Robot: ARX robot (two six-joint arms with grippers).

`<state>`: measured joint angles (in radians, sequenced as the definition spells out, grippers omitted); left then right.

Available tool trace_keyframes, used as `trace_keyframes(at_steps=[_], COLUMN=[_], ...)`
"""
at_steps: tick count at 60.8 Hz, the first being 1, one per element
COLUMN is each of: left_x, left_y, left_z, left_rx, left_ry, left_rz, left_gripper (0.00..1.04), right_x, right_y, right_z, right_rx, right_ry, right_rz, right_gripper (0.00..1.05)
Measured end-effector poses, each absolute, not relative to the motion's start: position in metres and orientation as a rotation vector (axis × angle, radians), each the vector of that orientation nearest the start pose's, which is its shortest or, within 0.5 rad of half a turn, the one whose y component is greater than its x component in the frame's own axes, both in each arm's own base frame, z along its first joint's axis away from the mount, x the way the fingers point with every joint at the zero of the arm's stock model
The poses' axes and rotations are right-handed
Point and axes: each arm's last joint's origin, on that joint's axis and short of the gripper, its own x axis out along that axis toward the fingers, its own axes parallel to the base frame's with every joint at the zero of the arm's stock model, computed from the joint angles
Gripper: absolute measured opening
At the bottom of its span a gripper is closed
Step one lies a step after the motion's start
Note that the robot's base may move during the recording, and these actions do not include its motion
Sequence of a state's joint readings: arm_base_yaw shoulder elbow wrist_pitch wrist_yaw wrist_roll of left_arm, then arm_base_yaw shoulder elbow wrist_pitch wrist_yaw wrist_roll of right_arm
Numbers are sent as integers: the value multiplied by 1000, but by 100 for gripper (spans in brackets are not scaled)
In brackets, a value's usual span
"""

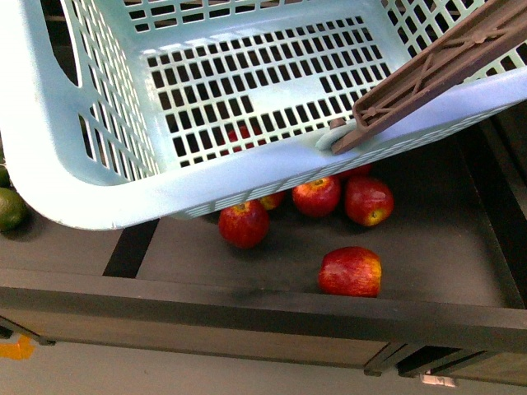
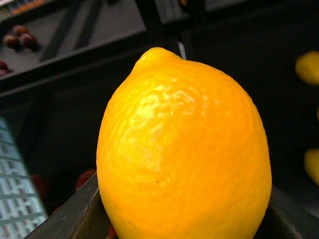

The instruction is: Pick lemon and mango into basket

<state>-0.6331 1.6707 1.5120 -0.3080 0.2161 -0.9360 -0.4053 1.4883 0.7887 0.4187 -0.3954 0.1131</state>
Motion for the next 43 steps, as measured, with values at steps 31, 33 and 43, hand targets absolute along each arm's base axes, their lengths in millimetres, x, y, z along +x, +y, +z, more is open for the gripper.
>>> trace_keyframes(at_steps=[31, 33, 43], left_x=[306, 306, 305], left_y=[-232, -232, -232], left_z=[344, 344, 344], left_rx=[-763, -762, -762], left_ry=[817, 817, 817], left_rz=[-546, -546, -546], left_gripper=[6, 6, 6], right_x=[285, 289, 306], right_y=[27, 38, 64], right_z=[271, 268, 262], right_rx=[43, 36, -6], right_ry=[124, 135, 149], right_rz=[276, 297, 298], right_gripper=[60, 60, 60])
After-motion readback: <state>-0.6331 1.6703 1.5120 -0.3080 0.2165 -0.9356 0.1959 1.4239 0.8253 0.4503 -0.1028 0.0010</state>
